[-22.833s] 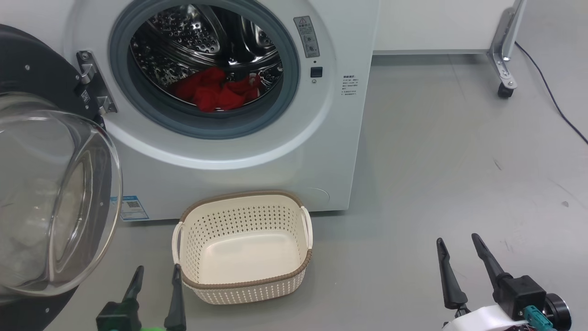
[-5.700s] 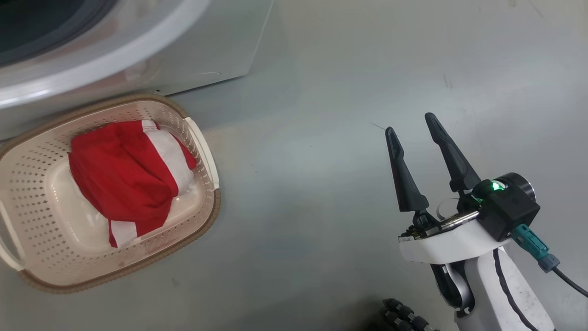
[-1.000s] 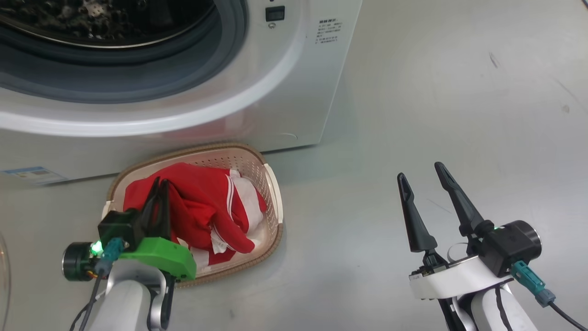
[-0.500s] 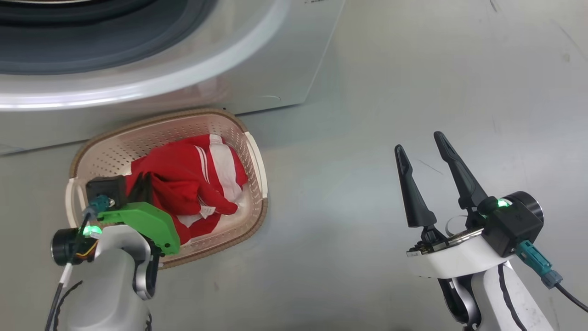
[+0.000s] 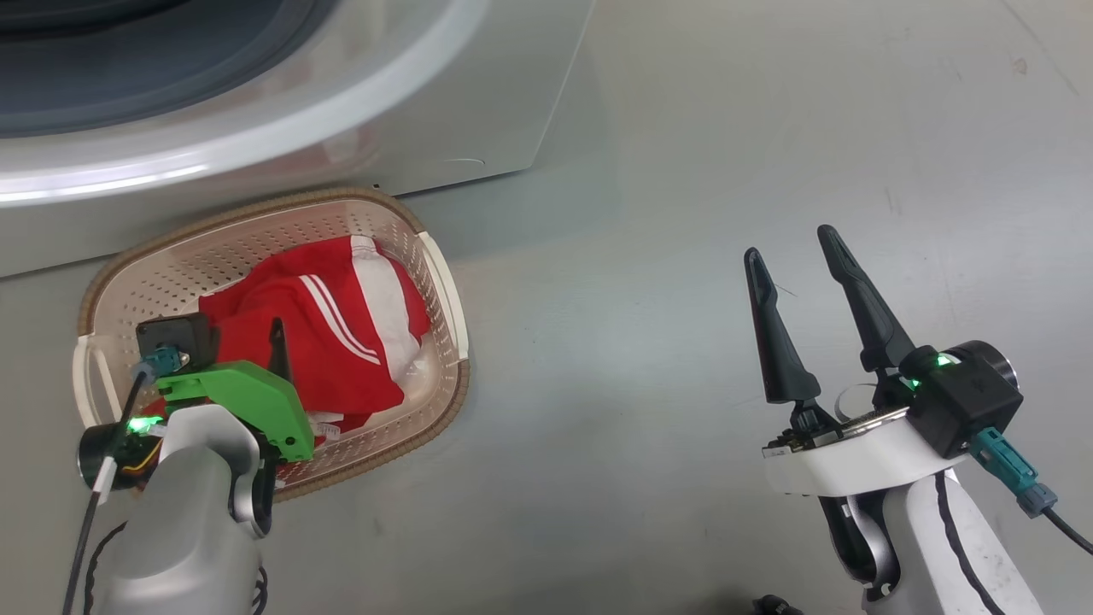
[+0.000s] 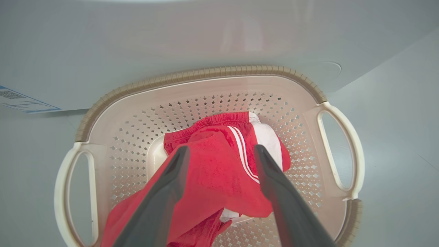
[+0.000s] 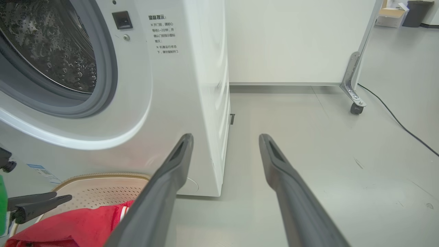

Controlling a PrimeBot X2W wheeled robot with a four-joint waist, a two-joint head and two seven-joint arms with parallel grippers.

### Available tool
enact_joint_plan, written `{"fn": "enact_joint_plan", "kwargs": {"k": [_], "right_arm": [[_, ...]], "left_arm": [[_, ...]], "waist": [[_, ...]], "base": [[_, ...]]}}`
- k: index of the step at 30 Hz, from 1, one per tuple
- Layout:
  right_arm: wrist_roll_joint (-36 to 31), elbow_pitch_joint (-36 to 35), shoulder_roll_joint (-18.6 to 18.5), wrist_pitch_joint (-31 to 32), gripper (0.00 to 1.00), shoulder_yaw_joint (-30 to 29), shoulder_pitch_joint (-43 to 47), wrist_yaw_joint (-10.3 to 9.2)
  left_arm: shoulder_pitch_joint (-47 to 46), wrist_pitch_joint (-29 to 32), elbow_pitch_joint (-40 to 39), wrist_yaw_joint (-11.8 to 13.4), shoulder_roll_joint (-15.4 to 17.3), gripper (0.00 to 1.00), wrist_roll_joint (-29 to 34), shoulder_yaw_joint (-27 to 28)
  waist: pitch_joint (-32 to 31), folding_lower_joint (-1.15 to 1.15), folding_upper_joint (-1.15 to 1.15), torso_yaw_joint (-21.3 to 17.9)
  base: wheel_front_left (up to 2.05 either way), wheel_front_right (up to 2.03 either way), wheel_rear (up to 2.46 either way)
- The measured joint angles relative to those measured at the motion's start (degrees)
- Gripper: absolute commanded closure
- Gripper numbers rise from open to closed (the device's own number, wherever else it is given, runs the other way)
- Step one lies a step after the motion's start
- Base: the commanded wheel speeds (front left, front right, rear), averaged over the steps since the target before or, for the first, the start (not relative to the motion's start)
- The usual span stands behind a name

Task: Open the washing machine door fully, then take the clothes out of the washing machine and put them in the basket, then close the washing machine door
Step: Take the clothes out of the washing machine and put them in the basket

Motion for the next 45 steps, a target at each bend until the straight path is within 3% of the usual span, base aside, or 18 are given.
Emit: {"fn": "enact_joint_plan", "kwargs": {"k": [15,20,29,34,45], "right_arm": [[0.0,2.2,0.1,0.0,0.0,-1.9,-0.3,-0.21],[-0.1,3.1,0.1,0.0,0.0,-2.6,-0.3,-0.21],[-0.6,5.2,-0.5,0.0,0.0,-3.6,0.5,-0.22],[-0.7,6.4,-0.5,0.0,0.0,-4.2,1.5,-0.23],[-1.3,8.6,-0.7,0.0,0.0,-5.3,4.9,-0.82]], "left_arm": [[-0.8,-11.8,1.2,-1.5,-0.3,0.0,0.7,-0.7],[-0.5,-12.7,-0.3,-2.0,-0.6,0.0,0.7,-1.0],[1.2,-12.7,-7.0,-2.5,-0.9,0.0,2.3,-1.5],[2.5,-12.7,-16.5,-1.9,-1.0,0.0,4.1,0.0],[14.1,-12.7,-24.7,-0.8,-1.0,0.0,5.9,1.0]], "waist": [[-3.9,0.0,0.0,2.4],[-6.2,0.0,0.0,3.7],[-11.1,0.0,0.0,6.5],[-14.7,0.0,0.0,8.4],[-23.1,0.0,0.0,10.7]], "base": [[0.0,0.0,0.0],[0.0,0.0,0.0],[0.0,0.0,0.0],[0.0,0.0,0.0],[0.0,0.0,0.0]]}}
